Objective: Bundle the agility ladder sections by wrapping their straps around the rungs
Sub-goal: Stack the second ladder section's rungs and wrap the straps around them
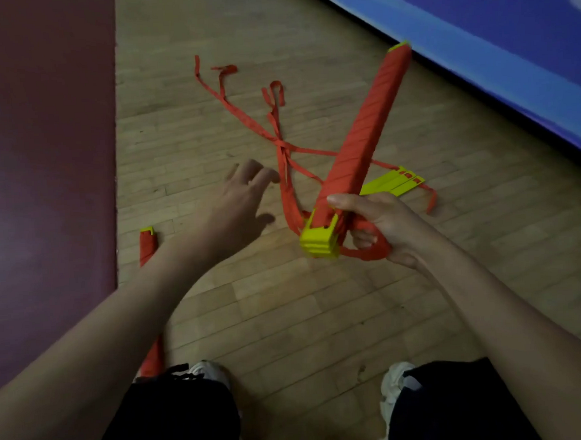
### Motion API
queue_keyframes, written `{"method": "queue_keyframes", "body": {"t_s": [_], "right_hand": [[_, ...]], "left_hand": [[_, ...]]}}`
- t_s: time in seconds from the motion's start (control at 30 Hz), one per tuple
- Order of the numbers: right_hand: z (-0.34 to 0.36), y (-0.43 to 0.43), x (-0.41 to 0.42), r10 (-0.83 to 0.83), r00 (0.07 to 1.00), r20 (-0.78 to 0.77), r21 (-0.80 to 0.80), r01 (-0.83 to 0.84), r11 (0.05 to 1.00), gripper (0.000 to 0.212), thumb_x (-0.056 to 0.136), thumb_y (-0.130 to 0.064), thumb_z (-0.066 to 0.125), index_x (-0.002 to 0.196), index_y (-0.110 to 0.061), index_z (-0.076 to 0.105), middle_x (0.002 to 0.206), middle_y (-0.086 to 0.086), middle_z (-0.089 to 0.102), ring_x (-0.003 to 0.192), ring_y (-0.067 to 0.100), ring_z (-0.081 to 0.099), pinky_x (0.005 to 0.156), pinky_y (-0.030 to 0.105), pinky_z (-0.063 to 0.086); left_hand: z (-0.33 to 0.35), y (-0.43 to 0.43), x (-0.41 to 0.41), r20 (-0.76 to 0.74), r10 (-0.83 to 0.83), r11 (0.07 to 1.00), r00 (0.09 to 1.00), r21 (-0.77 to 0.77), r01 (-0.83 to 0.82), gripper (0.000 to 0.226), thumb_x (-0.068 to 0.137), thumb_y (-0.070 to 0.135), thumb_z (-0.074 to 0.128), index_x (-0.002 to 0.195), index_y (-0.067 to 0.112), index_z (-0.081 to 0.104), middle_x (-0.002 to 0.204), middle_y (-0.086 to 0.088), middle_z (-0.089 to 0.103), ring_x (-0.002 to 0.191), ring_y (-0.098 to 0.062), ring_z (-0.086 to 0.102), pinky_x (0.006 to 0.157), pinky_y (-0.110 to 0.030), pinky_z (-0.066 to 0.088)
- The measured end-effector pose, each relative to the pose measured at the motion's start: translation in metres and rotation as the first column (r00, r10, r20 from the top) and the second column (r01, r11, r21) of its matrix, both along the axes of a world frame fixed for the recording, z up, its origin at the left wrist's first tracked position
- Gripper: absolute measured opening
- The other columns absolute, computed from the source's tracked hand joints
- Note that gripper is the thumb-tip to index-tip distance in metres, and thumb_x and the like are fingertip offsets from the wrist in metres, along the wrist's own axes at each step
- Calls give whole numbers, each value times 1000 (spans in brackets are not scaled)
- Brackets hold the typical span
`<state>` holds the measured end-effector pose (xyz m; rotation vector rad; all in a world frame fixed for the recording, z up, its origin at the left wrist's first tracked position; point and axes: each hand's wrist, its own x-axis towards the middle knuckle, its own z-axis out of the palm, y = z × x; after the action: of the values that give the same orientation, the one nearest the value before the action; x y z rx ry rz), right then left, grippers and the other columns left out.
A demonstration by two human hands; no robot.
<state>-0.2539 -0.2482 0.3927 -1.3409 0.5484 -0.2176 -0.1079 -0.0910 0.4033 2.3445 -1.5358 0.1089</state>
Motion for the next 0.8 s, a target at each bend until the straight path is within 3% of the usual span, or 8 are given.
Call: {"method": "queue_keyframes", "body": {"t_s": [0.07,0.2,0.3,0.43,0.5,0.57,0.7,0.8], "right_hand": [[-1,4,-4,108,993,-42,1,-108,994,26,78,-22,64,62,-5,54,34,-2,35,26,5,29,33,15,23],[1,11,-15,314,946,-83,37,-312,949,29,72,-25,59,53,-6,52,28,-5,31,23,3,25,35,18,19],[1,15,-20,441,891,-110,53,-438,897,28,66,-20,69,62,-3,47,30,-3,34,21,2,26,31,12,20],[-5,19,-25,559,819,-130,87,-552,829,32,54,-40,69,49,-10,58,34,1,38,23,2,27,31,9,23],[-12,14,-25,525,842,-122,170,-503,847,36,48,-46,78,50,-15,60,39,0,42,31,8,32,44,12,15],[-27,5,-21,500,860,-104,369,-434,822,58,38,-57,89,64,-13,63,53,5,44,52,14,30,63,32,8],[-45,-6,-14,540,787,298,609,-592,528,51,92,-44,53,104,4,65,61,-1,59,39,7,29,55,22,36],[-43,-6,-16,574,785,233,518,-599,610,41,77,-46,66,86,-6,74,44,-10,50,31,0,39,46,16,37]], "left_hand": [[-6,0,6,25,-9,992,1000,-127,12,63,74,9,78,130,5,51,130,-19,47,118,-35,47,97,-45,44],[-16,-6,11,165,-226,969,960,-58,238,83,71,22,81,142,10,40,145,-19,38,134,-35,33,112,-43,29],[-21,-10,5,213,-384,918,898,-12,396,67,83,36,66,142,16,43,148,-13,39,140,-31,29,115,-50,23],[-25,-10,-3,166,-473,873,865,-44,486,48,83,21,65,129,12,53,134,-10,54,134,-27,41,115,-49,22],[-25,-10,-4,111,-487,866,866,-64,495,44,80,10,66,122,8,54,120,-13,59,119,-29,52,109,-42,32],[-24,-10,-6,49,-472,880,880,-30,473,47,76,6,64,122,5,55,115,-14,60,106,-31,55,96,-37,42],[-24,-7,-14,-160,-398,913,903,30,407,52,76,28,50,125,9,51,115,-10,63,102,-30,60,83,-34,47],[-22,-6,-15,-220,-285,934,933,157,322,53,78,33,53,129,19,45,106,-3,66,96,-26,61,75,-32,40]]}}
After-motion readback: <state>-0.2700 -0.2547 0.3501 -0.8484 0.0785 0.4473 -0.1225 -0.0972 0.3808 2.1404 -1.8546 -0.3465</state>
